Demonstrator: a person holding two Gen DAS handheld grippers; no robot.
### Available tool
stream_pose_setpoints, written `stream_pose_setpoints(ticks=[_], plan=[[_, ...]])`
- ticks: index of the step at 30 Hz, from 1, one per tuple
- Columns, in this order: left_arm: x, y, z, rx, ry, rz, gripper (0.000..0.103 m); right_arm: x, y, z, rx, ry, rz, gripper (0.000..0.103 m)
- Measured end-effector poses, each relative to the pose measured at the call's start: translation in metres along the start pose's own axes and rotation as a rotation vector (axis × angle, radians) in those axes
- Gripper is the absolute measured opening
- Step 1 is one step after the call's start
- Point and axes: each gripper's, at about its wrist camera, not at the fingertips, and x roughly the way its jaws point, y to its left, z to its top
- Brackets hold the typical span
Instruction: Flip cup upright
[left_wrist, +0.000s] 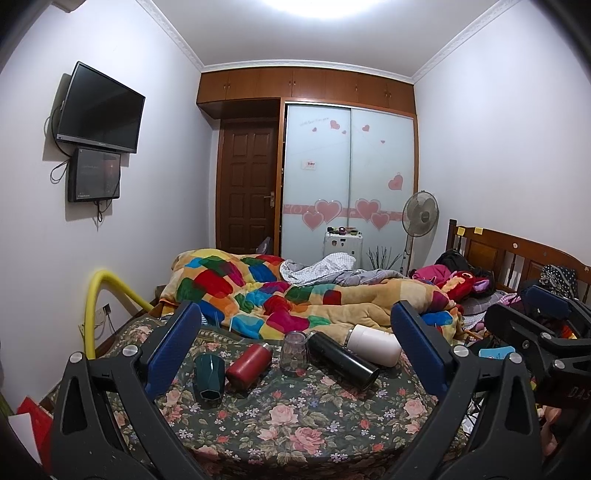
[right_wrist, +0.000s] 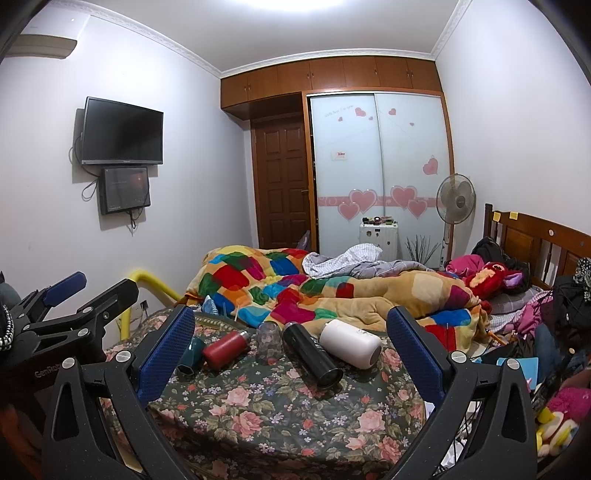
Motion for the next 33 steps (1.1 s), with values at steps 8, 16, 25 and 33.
stream_pose_setpoints(ticks=[8,16,25,33], plan=[[0.002,-0.001,-0.002,-0.006,0.000,0.004,0.103,-0.001,0.000,0.000,0.004,-0.001,0.001,0.103],[0.003,0.003,-0.004,-0.008,-0.001,0.005,0.103,0.000,-0.003,-0.002,0.002,-0.002,0.002,0.103],[0.003,0.008,-0.003,-0.011,0.000,0.008,0.103,-0.001,0.002,0.001,-0.002,-0.004,0.001,0.103],[0.004,0.002,-0.010,-0.011,-0.002,0.010,0.103,-0.002,0.001,0.000,-0.003,-0.005,0.000,0.103]])
